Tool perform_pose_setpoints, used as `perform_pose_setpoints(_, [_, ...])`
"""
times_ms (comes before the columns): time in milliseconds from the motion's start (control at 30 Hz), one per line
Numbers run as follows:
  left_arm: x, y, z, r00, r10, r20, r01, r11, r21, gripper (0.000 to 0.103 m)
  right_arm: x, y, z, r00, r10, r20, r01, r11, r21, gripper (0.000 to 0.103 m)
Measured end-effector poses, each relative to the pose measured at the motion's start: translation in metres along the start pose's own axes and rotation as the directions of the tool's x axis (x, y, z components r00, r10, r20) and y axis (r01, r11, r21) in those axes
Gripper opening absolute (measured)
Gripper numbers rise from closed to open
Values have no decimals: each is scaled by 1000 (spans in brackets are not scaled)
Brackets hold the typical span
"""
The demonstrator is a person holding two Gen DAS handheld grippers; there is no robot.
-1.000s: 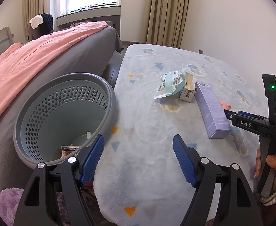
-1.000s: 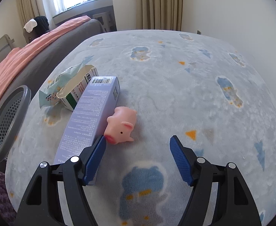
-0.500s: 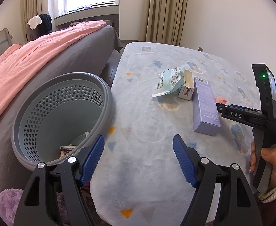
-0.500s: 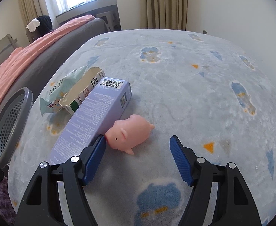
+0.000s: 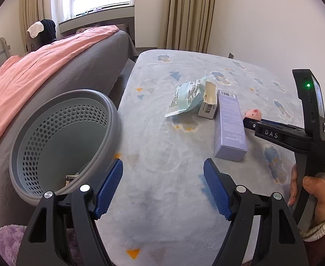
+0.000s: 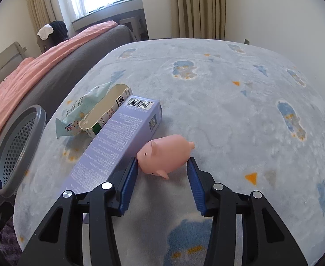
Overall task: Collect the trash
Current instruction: 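Grasp the lavender box with the left gripper while the right grasps the pink toy pig, then carry the lavender box and pink pig over the grey basket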
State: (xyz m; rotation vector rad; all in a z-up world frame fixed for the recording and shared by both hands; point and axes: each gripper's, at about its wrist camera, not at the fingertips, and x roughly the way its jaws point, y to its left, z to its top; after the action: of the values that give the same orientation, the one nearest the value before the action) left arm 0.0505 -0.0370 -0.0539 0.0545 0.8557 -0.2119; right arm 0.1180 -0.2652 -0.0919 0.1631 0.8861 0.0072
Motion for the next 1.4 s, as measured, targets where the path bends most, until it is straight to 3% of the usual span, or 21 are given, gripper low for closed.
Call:
perform_pose_setpoints(433, [29, -60, 37, 998, -66, -23, 67, 996, 60, 72, -26, -47, -2, 999, -25, 47, 19, 994, 110, 45])
perform_pose_setpoints(933, [107, -106, 59, 987, -34, -155, 51, 993, 107, 72, -46, -62, 4, 995, 28, 94, -42, 988, 148, 45])
perform_pose_setpoints(967, [110, -107, 59, 987, -33, -160, 50, 993, 108, 70, -46, -63, 4, 995, 29, 95, -43, 988, 148, 45])
perform_pose_setpoints(1067, [116, -108, 55, 981, -47, -188, 67, 992, 103, 45, -46, -63, 4, 995, 31, 95, -45, 988, 150, 45])
perform_pose_setpoints(1400, [84, -105, 32, 985, -77, -153, 94, 990, 105, 42, -49, -65, 3, 995, 32, 97, -46, 988, 149, 45])
